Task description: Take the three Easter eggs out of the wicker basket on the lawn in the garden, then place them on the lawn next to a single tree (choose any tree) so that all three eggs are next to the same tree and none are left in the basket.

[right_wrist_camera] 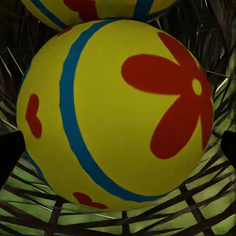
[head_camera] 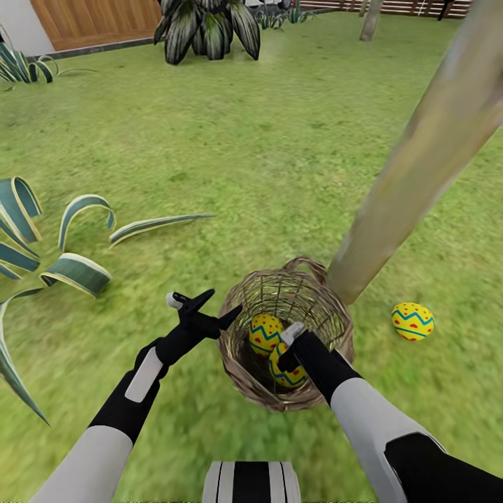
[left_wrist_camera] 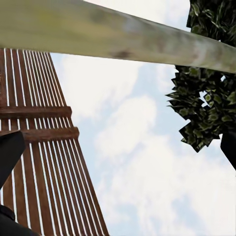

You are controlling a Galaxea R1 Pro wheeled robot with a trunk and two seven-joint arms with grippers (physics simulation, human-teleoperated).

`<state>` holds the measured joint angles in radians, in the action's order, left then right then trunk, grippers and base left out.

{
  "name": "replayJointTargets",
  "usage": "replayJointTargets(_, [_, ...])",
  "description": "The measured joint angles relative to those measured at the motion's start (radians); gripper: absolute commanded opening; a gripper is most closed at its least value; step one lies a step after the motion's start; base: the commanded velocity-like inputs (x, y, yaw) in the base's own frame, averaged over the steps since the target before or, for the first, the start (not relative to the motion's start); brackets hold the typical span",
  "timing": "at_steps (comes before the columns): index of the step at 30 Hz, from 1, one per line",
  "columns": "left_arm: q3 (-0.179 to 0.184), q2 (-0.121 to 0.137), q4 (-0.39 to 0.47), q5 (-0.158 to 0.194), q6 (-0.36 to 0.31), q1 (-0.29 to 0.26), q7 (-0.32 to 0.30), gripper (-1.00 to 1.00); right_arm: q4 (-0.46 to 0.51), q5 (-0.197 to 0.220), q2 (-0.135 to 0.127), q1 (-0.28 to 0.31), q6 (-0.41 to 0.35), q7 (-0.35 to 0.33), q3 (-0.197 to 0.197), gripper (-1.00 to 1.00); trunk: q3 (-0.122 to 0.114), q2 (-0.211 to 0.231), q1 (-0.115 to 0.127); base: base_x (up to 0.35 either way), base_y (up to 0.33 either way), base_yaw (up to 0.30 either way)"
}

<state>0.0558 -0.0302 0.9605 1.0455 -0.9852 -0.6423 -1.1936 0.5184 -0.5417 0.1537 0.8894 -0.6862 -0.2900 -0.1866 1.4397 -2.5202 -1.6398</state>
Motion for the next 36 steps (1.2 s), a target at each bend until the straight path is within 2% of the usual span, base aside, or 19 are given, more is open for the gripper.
replayJointTargets(6, [0.000, 0.000, 0.000, 0.000, 0.000, 0.000, 0.000, 1.00, 0.000, 0.002, 0.003, 0.000, 0.003, 0.018, 0.000, 1.00, 0.023, -0.001, -0.003, 0.000, 0.000, 0.000])
replayJointTargets(13, [-0.040, 0.039, 0.018, 0.025, 0.007, -0.003, -0.031, 1.00, -0.014, 0.007, 0.009, 0.002, -0.002, 0.013, 0.000, 1.00, 0.023, -0.002, -0.003, 0.000, 0.000, 0.000])
replayJointTargets(22, [-0.090, 0.090, 0.066, 0.027, 0.005, -0.002, -0.082, 1.00, -0.014, 0.007, 0.009, 0.002, -0.003, 0.013, 0.000, 1.00, 0.023, -0.002, -0.003, 0.000, 0.000, 0.000])
replayJointTargets(23, [-0.138, 0.109, 0.067, 0.028, 0.005, -0.002, -0.099, 1.00, -0.013, 0.005, 0.009, 0.002, -0.002, 0.013, 0.000, 1.00, 0.027, -0.002, -0.003, 0.000, 0.000, 0.000])
replayJointTargets(27, [-0.141, 0.110, 0.069, 0.026, 0.005, -0.002, -0.099, 1.00, -0.014, 0.005, 0.009, 0.002, -0.002, 0.013, 0.000, 1.00, 0.027, -0.002, -0.003, 0.000, 0.000, 0.000])
replayJointTargets(31, [-0.141, 0.110, 0.073, 0.026, 0.005, -0.002, -0.099, 1.00, 0.015, 0.026, 0.010, 0.002, -0.007, 0.009, 0.001, 1.00, 0.042, -0.003, -0.005, 0.000, 0.000, 0.000])
replayJointTargets(32, [-0.141, 0.110, 0.072, 0.026, 0.006, -0.002, -0.099, 1.00, 0.025, 0.030, 0.010, 0.002, -0.008, 0.009, 0.000, -1.00, 0.046, -0.003, -0.005, 0.000, 0.000, 0.000])
replayJointTargets(36, [-0.141, 0.110, 0.067, 0.026, 0.005, -0.002, -0.099, 1.00, 0.035, 0.027, 0.010, 0.000, -0.006, 0.008, -0.001, -1.00, 0.050, -0.003, -0.005, 0.000, 0.000, 0.000])
